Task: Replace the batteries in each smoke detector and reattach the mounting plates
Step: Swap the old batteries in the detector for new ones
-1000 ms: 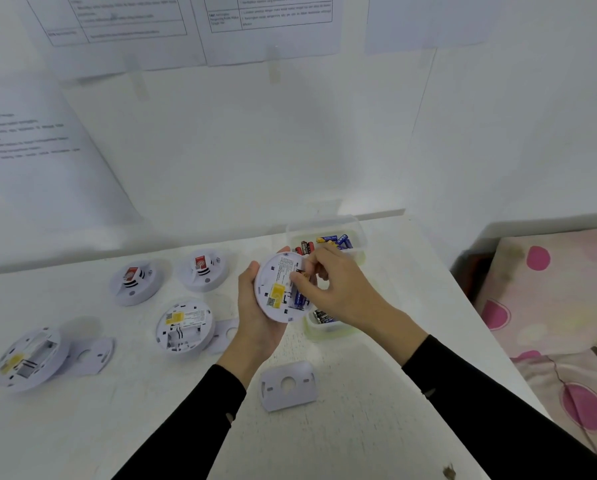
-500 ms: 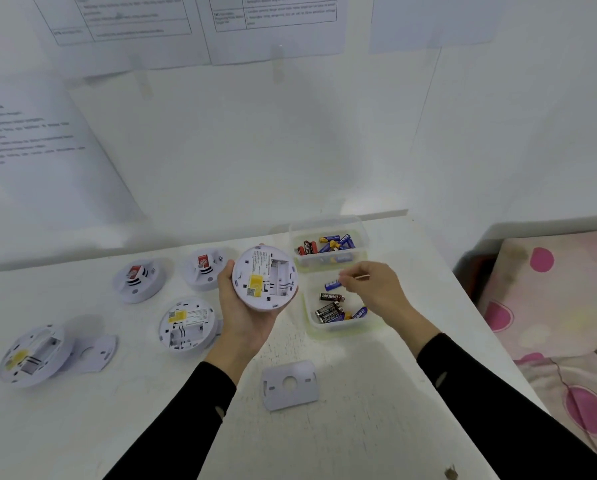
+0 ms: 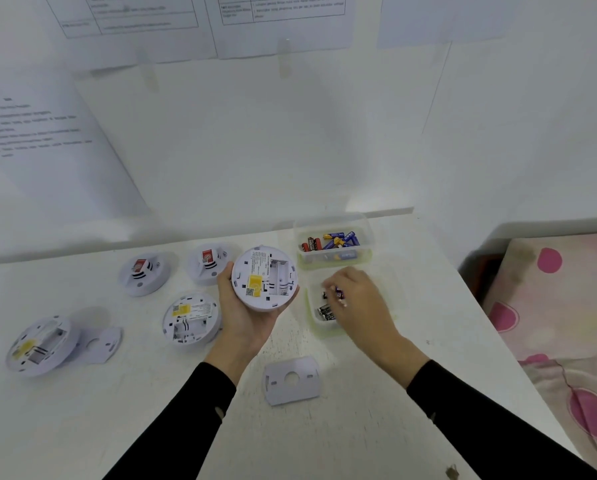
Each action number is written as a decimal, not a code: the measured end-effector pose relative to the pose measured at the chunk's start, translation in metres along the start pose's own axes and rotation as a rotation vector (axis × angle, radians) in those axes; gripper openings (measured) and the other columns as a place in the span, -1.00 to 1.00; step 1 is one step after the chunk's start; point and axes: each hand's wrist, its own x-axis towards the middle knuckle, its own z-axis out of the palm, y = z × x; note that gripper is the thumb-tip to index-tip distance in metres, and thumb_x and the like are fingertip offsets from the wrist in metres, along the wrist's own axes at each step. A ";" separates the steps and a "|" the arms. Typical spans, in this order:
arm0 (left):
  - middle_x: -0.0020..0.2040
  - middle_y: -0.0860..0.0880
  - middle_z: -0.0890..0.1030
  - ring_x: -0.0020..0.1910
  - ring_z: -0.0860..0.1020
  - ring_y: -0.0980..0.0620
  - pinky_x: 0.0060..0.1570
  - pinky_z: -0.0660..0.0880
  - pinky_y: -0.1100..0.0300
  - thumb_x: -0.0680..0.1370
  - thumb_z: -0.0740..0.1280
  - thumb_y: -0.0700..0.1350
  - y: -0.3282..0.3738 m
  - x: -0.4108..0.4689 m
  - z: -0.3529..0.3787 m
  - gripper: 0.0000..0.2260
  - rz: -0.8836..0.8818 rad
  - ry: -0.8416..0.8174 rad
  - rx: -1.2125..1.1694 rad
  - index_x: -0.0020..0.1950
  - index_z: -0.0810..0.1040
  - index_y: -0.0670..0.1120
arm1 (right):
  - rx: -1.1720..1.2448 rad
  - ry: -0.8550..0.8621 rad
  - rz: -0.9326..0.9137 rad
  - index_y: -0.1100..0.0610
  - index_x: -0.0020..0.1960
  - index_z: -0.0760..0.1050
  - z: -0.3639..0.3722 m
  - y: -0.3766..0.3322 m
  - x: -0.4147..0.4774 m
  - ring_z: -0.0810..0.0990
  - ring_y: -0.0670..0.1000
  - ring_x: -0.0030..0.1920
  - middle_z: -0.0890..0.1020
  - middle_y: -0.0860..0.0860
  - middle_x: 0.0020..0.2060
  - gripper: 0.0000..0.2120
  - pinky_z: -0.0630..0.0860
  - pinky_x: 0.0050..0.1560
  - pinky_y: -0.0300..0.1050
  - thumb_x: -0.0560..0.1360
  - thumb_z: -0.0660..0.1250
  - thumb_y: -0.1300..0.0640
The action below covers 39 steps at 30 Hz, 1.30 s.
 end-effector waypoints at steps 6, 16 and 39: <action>0.23 -0.20 0.62 0.39 0.45 -0.30 -0.04 0.63 -0.09 0.57 0.13 0.22 0.002 -0.001 0.000 -0.53 0.014 0.001 -0.007 0.25 0.58 -0.05 | 0.094 -0.565 -0.317 0.15 0.11 0.63 0.015 -0.022 -0.048 0.52 -0.04 0.11 0.57 0.03 0.14 -0.78 0.42 0.12 -0.24 0.54 0.32 0.10; 0.29 -0.27 0.57 0.10 0.64 -0.27 -0.06 0.64 -0.08 0.54 0.15 0.24 0.018 -0.011 -0.020 -0.34 -0.032 -0.012 0.013 0.50 0.37 -0.16 | -0.114 -0.753 -0.349 0.06 0.30 0.48 0.020 -0.018 -0.051 0.37 0.03 0.32 0.43 0.01 0.35 -0.53 0.27 0.32 -0.20 0.43 0.45 -0.01; 0.13 -0.14 0.67 0.05 0.67 -0.08 -0.11 0.64 0.07 0.71 0.03 0.08 0.313 -0.019 -0.208 -0.57 0.211 0.330 0.329 0.37 0.49 -0.15 | 0.129 -0.632 -0.338 0.08 0.19 0.50 0.206 -0.252 0.100 0.40 -0.08 0.16 0.49 -0.04 0.16 -0.62 0.28 0.13 -0.32 0.41 0.46 0.05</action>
